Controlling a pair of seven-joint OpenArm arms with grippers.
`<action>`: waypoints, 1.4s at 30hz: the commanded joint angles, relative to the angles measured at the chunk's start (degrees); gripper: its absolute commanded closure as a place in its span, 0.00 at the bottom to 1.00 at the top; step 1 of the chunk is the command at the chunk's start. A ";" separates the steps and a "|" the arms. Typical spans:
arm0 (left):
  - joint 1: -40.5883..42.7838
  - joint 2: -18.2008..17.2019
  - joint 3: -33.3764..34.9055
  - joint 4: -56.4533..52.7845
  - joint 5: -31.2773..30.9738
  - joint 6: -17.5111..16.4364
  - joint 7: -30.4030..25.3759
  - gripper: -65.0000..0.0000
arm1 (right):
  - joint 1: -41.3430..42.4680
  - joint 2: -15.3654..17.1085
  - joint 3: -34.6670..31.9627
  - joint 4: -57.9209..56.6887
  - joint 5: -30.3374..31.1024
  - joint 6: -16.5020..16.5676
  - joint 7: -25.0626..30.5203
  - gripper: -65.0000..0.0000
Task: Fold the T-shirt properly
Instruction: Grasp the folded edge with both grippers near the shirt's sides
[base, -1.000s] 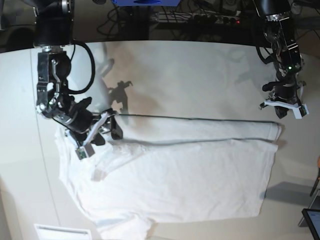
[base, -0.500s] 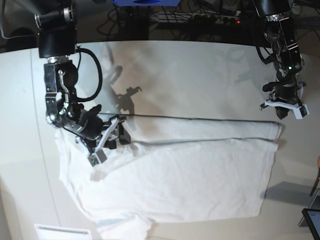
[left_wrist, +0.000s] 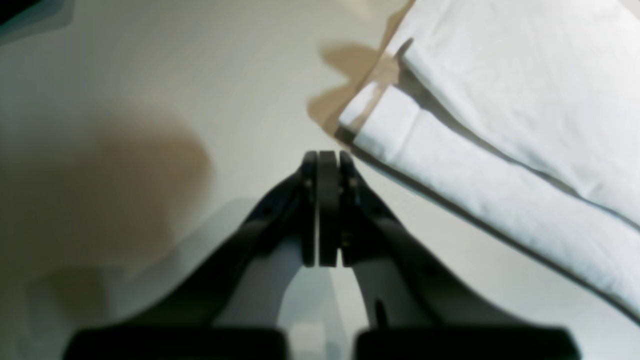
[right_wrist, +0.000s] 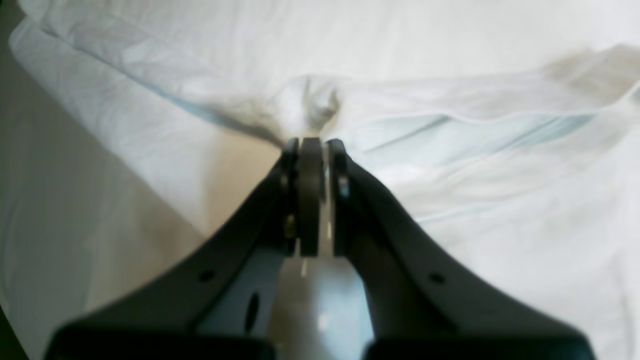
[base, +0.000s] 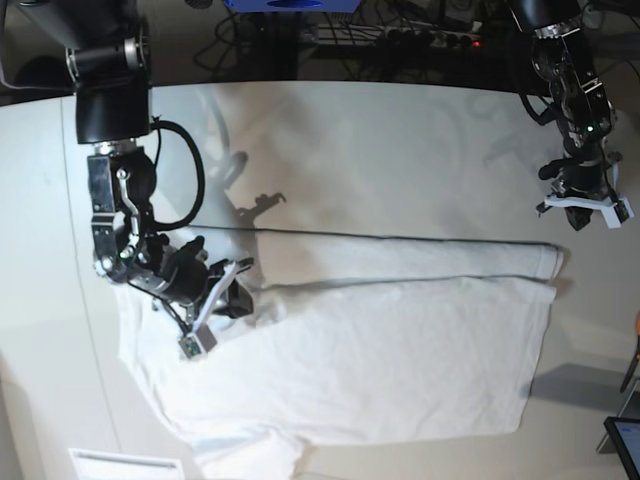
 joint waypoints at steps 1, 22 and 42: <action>-0.34 -1.23 -0.42 1.22 0.27 -0.27 -1.53 1.00 | 2.27 0.13 0.04 0.13 0.94 0.35 1.33 0.98; 0.37 -1.40 -0.42 1.31 0.36 -0.27 -1.44 1.00 | 12.82 -3.56 -8.66 -13.85 0.86 0.35 6.69 0.98; -0.16 -1.49 -0.07 2.01 0.36 -0.53 -1.27 1.00 | 14.23 -0.04 -12.97 -15.87 1.12 0.27 18.12 0.53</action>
